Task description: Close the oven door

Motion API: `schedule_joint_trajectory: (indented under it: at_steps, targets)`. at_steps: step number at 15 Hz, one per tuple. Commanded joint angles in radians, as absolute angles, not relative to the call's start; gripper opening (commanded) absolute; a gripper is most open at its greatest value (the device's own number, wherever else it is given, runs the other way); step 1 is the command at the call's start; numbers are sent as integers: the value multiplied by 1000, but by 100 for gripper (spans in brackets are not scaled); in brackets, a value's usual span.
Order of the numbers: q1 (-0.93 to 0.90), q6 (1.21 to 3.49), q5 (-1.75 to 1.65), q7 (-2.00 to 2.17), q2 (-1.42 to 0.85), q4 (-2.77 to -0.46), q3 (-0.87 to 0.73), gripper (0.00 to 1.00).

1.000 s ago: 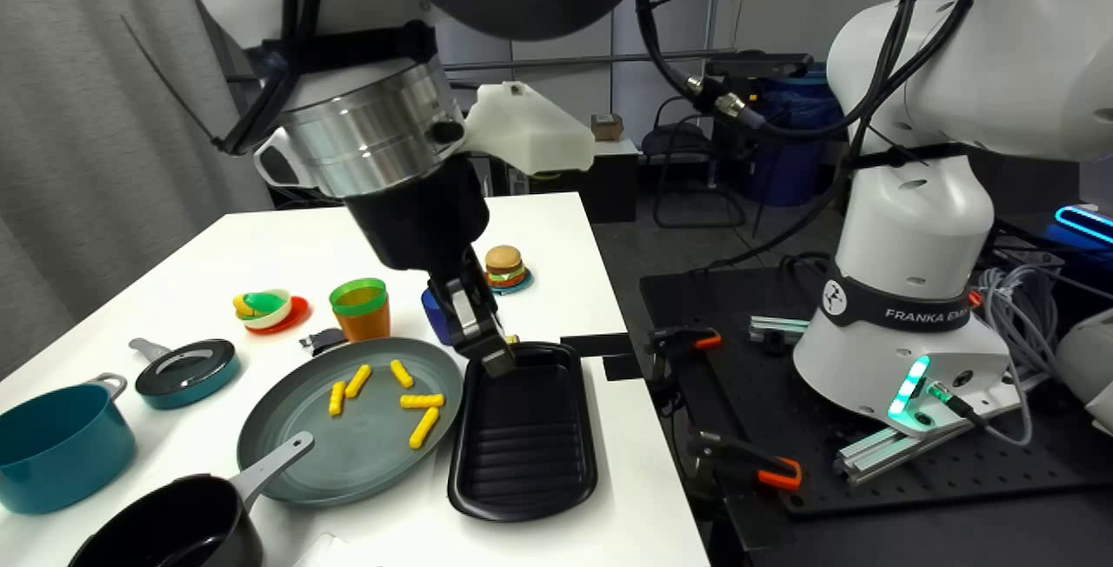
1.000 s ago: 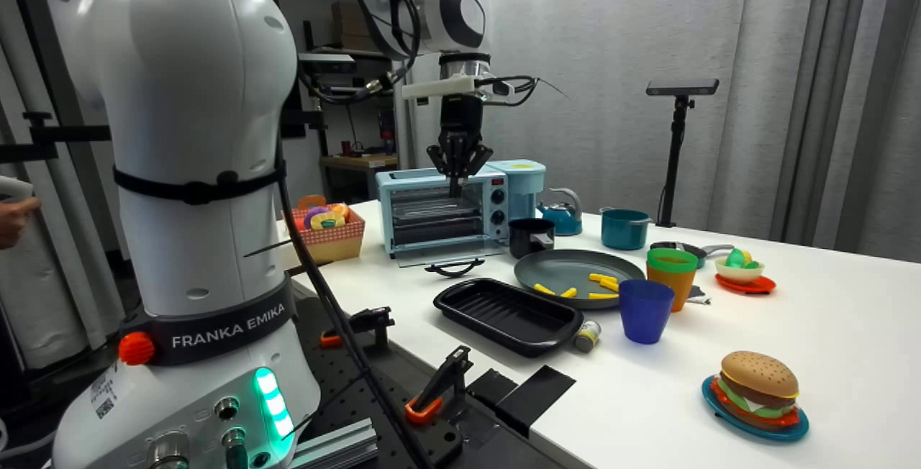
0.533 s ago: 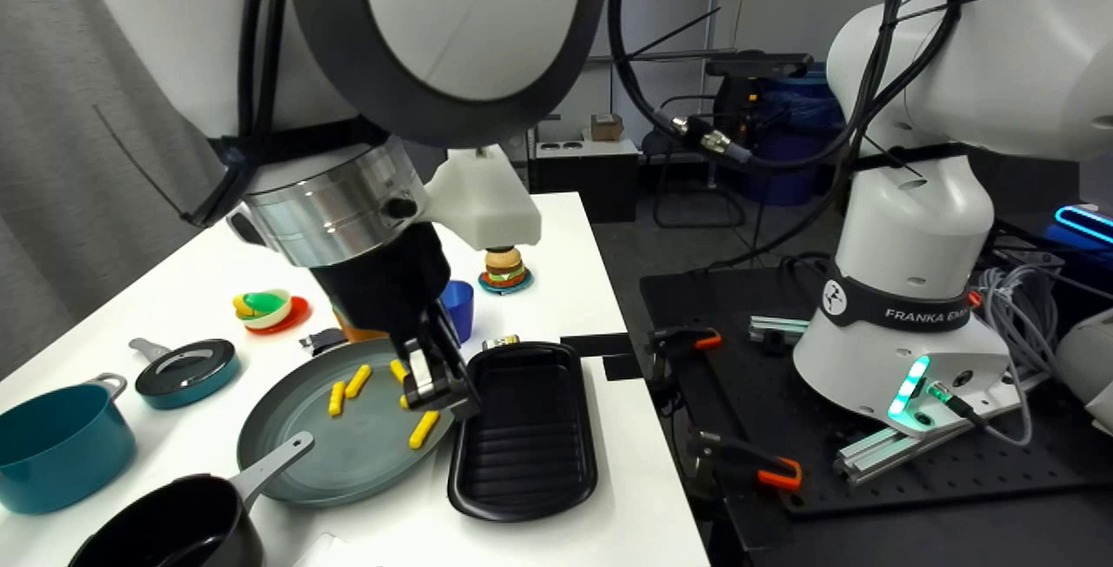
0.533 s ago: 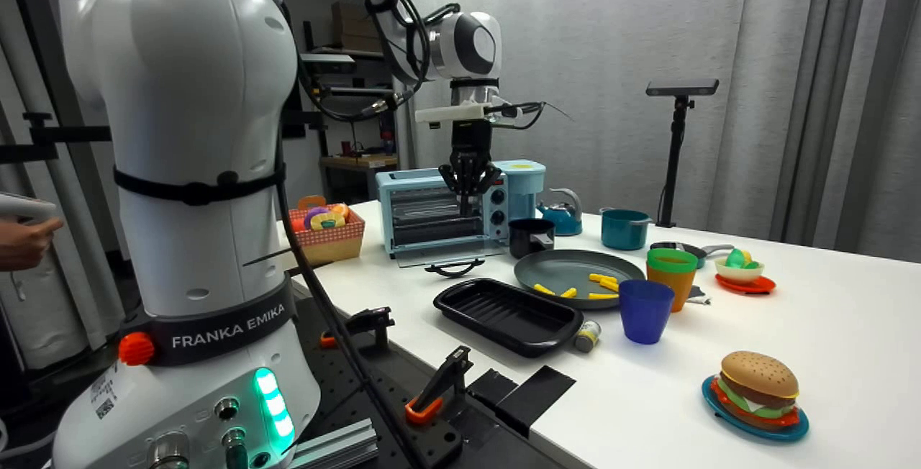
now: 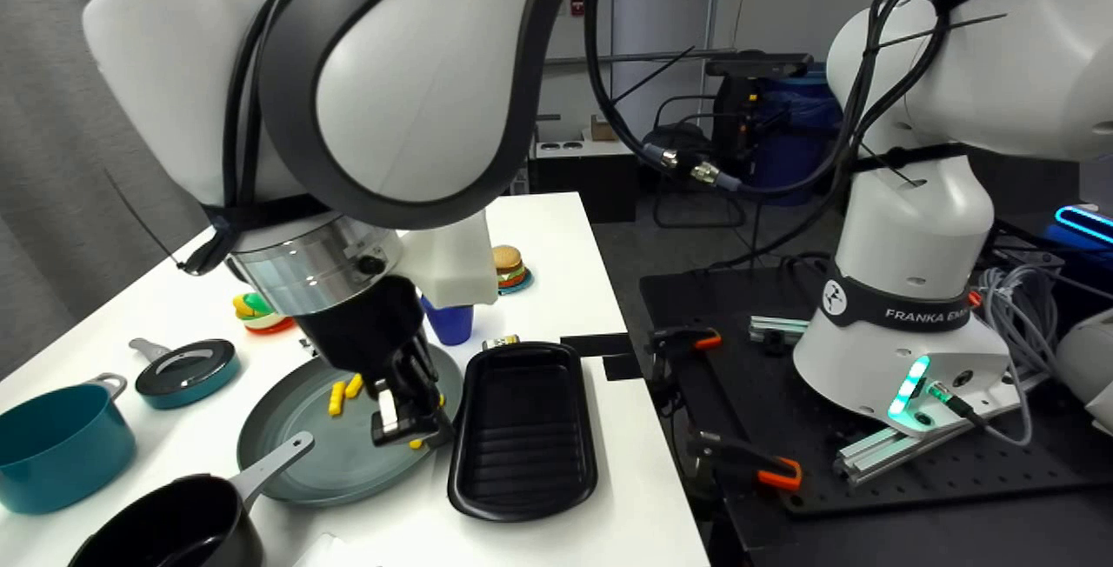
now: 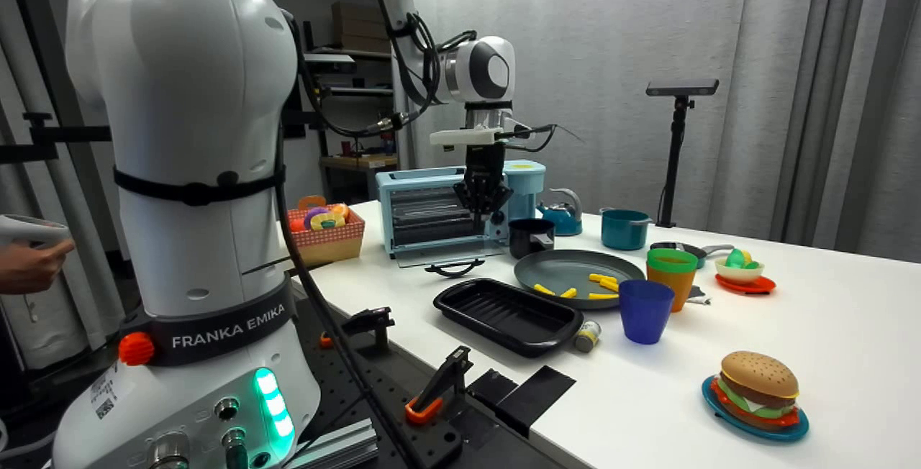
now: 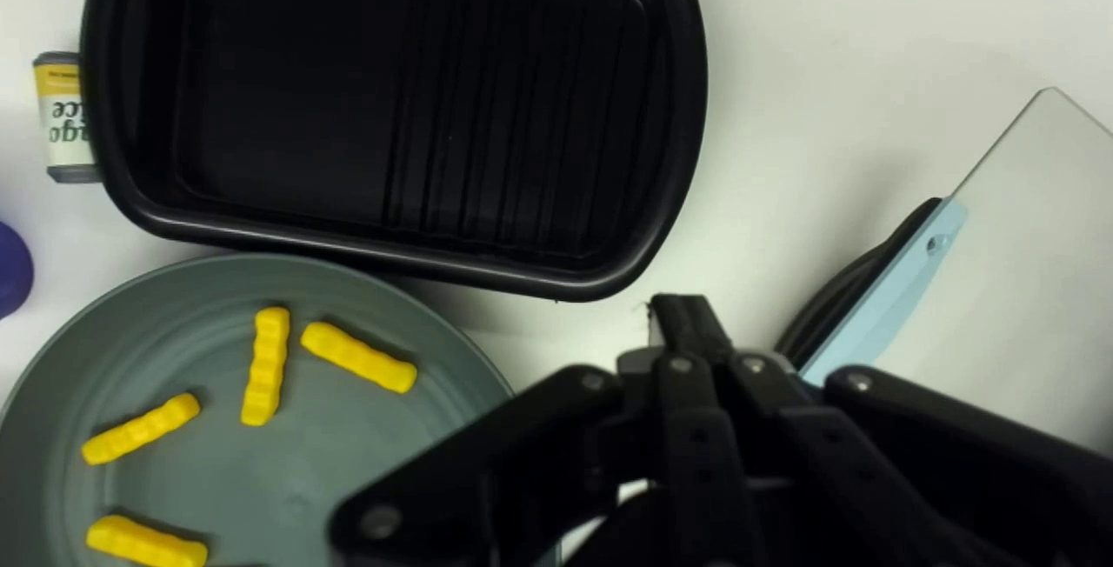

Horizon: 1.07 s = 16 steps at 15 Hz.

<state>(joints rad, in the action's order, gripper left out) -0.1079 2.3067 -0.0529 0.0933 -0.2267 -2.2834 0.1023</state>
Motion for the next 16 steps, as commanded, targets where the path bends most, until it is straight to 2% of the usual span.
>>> schedule_joint_trajectory:
  at_steps: [1, 16]
  targets:
    - [-112, 2354, -61, 125, -290, -2247, 82, 0]
    - [-65, 2532, 126, 106, -461, -2182, 87, 0]
